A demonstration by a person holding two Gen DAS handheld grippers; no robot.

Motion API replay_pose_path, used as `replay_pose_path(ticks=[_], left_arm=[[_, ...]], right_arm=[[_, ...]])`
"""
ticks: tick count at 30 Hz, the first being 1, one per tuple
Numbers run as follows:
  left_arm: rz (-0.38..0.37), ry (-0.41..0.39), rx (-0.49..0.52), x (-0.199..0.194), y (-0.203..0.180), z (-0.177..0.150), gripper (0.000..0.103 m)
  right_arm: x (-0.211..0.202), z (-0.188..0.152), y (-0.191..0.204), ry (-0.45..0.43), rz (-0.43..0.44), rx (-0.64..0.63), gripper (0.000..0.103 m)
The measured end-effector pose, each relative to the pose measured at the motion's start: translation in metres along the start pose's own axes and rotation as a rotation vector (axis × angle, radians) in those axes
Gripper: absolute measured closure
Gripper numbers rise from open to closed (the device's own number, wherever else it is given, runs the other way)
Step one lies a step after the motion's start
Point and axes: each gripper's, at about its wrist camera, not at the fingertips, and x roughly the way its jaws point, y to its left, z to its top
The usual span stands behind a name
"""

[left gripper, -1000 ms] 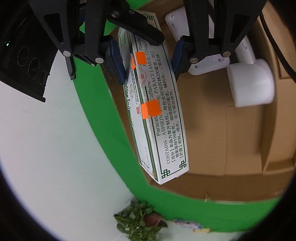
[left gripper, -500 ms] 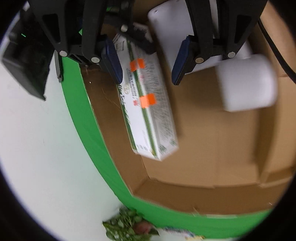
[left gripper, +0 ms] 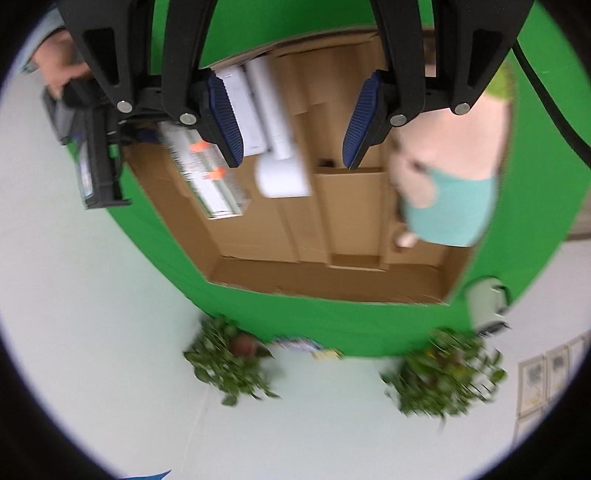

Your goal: Organize objects

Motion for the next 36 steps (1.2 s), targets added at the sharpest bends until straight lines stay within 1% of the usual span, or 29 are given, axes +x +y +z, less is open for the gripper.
replay_pose_path(ticks=[1,3,5,7,8,10,12,14,15,17,20,22,24,25,26,28,30,32,34,36], left_arm=[[0.021,-0.013,0.006,-0.008,0.003,-0.007,0.048],[0.060,-0.029,0.013,-0.012,0.015,-0.016,0.048],[0.093,-0.030,0.017,-0.010,0.023,-0.025,0.048],[0.115,-0.032,0.018,-0.009,0.030,-0.030,0.048],[0.133,-0.035,0.014,-0.004,0.033,-0.033,0.048],[0.148,-0.043,0.009,-0.006,0.037,-0.039,0.048],[0.154,-0.074,0.013,-0.018,0.038,-0.052,0.046],[0.168,-0.110,0.026,-0.018,0.034,-0.058,0.043],[0.175,-0.124,0.034,-0.017,0.032,-0.060,0.040],[0.206,-0.149,0.056,-0.016,0.027,-0.065,0.040],[0.235,-0.166,0.067,-0.014,0.023,-0.067,0.039],[0.231,-0.166,0.060,-0.015,0.023,-0.067,0.038],[0.226,-0.164,0.052,-0.017,0.024,-0.066,0.038],[0.224,-0.164,0.051,-0.018,0.025,-0.066,0.038],[0.221,-0.165,0.049,-0.019,0.026,-0.066,0.038],[0.215,-0.163,0.046,-0.019,0.028,-0.066,0.038],[0.213,-0.160,0.052,-0.020,0.028,-0.066,0.038],[0.217,-0.159,0.058,-0.020,0.027,-0.066,0.038],[0.216,-0.161,0.055,-0.020,0.027,-0.066,0.038],[0.212,-0.164,0.049,-0.021,0.027,-0.066,0.038]], right_arm=[[-0.001,-0.001,0.002,-0.002,-0.006,-0.002,0.034],[-0.004,-0.001,0.004,-0.003,-0.003,0.004,0.030],[-0.009,0.000,0.005,-0.005,0.034,0.006,0.017],[-0.017,-0.001,0.009,-0.022,0.027,0.006,0.013],[-0.025,-0.002,0.012,-0.048,0.011,-0.003,0.011],[-0.038,-0.007,0.018,-0.101,0.004,-0.021,0.011],[-0.050,-0.014,0.026,-0.168,0.003,-0.042,0.009],[-0.057,-0.021,0.032,-0.230,-0.017,-0.057,0.007],[-0.058,-0.024,0.033,-0.242,-0.024,-0.057,0.007],[-0.055,-0.024,0.031,-0.240,-0.007,-0.027,0.007],[-0.045,-0.014,0.021,-0.204,-0.011,0.023,0.007],[-0.034,-0.005,0.014,-0.163,-0.024,0.044,0.008],[-0.020,0.002,0.007,-0.098,-0.023,0.057,0.020],[-0.015,0.001,0.005,-0.071,-0.029,0.065,0.031],[-0.011,0.000,0.003,-0.053,-0.035,0.074,0.036],[-0.009,-0.003,0.004,-0.059,-0.060,0.063,0.037],[-0.013,-0.005,0.006,-0.061,-0.062,0.063,0.040],[-0.017,-0.005,0.009,-0.058,-0.042,0.065,0.040],[-0.021,-0.006,0.012,-0.052,-0.043,0.068,0.039],[-0.024,-0.006,0.013,-0.047,-0.015,0.072,0.039]])
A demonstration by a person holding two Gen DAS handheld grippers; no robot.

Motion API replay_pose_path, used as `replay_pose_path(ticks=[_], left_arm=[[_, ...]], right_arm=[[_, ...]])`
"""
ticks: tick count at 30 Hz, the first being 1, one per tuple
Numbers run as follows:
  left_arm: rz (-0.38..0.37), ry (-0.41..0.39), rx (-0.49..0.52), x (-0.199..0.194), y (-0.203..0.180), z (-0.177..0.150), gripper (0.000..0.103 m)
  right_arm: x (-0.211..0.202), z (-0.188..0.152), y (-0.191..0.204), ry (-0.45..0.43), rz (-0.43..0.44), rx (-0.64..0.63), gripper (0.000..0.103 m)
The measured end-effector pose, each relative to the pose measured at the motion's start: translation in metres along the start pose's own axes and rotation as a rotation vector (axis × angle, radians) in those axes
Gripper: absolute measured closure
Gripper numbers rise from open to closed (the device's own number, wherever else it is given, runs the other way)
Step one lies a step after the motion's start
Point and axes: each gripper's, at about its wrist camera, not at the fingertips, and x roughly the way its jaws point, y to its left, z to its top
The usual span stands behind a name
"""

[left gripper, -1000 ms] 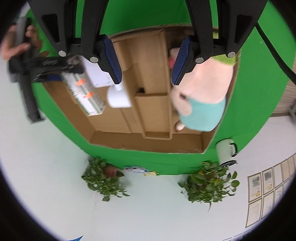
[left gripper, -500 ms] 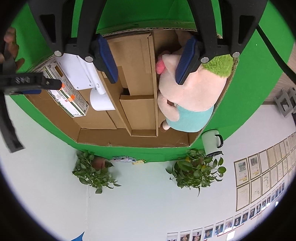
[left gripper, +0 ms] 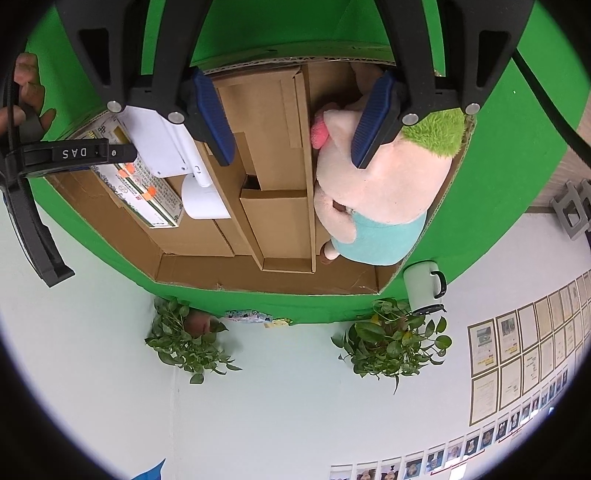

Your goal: Organize objects

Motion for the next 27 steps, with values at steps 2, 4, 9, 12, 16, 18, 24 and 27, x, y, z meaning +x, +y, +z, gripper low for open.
replay_pose_path(ticks=[2,4,9,12,16,18,24,27], left_arm=[[-0.004,-0.008,-0.013,-0.002,0.002,0.000,0.038],[-0.002,-0.024,-0.026,-0.004,0.003,-0.001,0.038],[0.011,-0.056,-0.040,-0.005,0.002,-0.008,0.034],[0.042,-0.074,-0.018,-0.002,-0.007,-0.014,0.029],[0.057,-0.084,-0.010,0.003,-0.015,-0.024,0.025],[0.074,-0.072,0.002,0.006,-0.019,-0.027,0.024],[0.092,-0.054,0.005,0.009,-0.022,-0.025,0.020],[0.106,-0.046,0.005,0.011,-0.023,-0.026,0.020]], right_arm=[[-0.003,-0.002,0.001,0.003,-0.005,-0.008,0.036],[-0.007,-0.005,0.005,-0.012,-0.012,-0.019,0.031],[-0.055,-0.031,0.016,-0.266,0.018,-0.055,0.004],[-0.073,-0.058,0.034,-0.409,0.025,-0.131,0.001],[-0.066,-0.082,0.053,-0.488,-0.043,-0.201,0.001],[-0.060,-0.087,0.053,-0.502,-0.065,-0.185,0.001],[-0.052,-0.084,0.055,-0.542,-0.100,-0.152,0.000],[-0.050,-0.082,0.054,-0.540,-0.099,-0.151,0.000]])
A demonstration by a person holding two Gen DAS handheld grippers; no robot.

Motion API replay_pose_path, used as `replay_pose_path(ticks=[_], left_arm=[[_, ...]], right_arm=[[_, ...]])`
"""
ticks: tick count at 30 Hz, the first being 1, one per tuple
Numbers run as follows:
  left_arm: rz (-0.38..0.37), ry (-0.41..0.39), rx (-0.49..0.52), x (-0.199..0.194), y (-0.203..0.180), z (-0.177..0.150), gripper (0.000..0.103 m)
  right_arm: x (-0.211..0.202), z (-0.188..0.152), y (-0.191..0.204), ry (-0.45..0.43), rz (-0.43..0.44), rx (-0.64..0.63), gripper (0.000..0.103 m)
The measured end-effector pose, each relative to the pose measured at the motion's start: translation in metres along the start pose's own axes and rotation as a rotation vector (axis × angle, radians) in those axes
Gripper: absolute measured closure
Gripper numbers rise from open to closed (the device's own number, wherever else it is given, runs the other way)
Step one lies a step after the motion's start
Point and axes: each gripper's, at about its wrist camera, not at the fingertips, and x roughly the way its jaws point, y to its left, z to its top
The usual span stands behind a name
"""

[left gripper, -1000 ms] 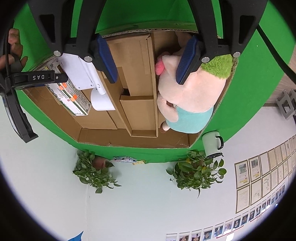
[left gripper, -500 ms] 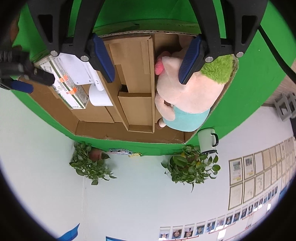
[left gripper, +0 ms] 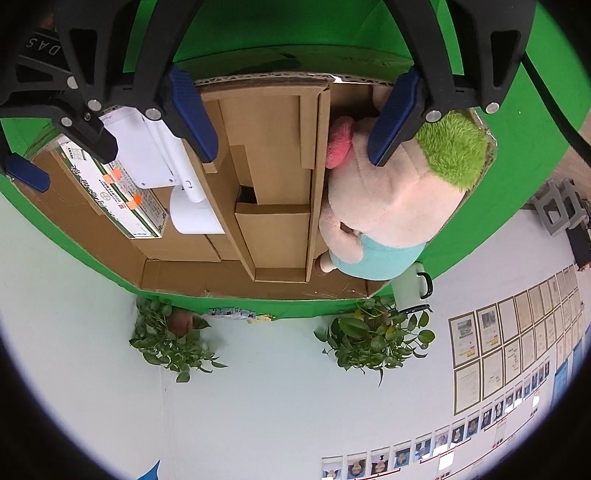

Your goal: Organize objects

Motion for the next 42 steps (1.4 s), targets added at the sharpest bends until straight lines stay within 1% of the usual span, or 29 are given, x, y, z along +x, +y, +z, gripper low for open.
replay_pose_path(ticks=[18,22,42], left_arm=[[0.004,0.003,0.001,-0.0004,-0.0001,-0.0007,0.019],[0.016,0.007,0.007,-0.0005,-0.0007,-0.0017,0.019],[0.014,0.007,0.007,0.0001,-0.0005,-0.0017,0.019]], right_arm=[[0.0009,-0.0003,0.0001,0.001,-0.002,0.001,0.000],[0.0007,-0.0016,-0.0009,0.001,-0.001,0.003,0.000],[0.0005,-0.0020,-0.0006,0.001,-0.001,0.003,0.000]])
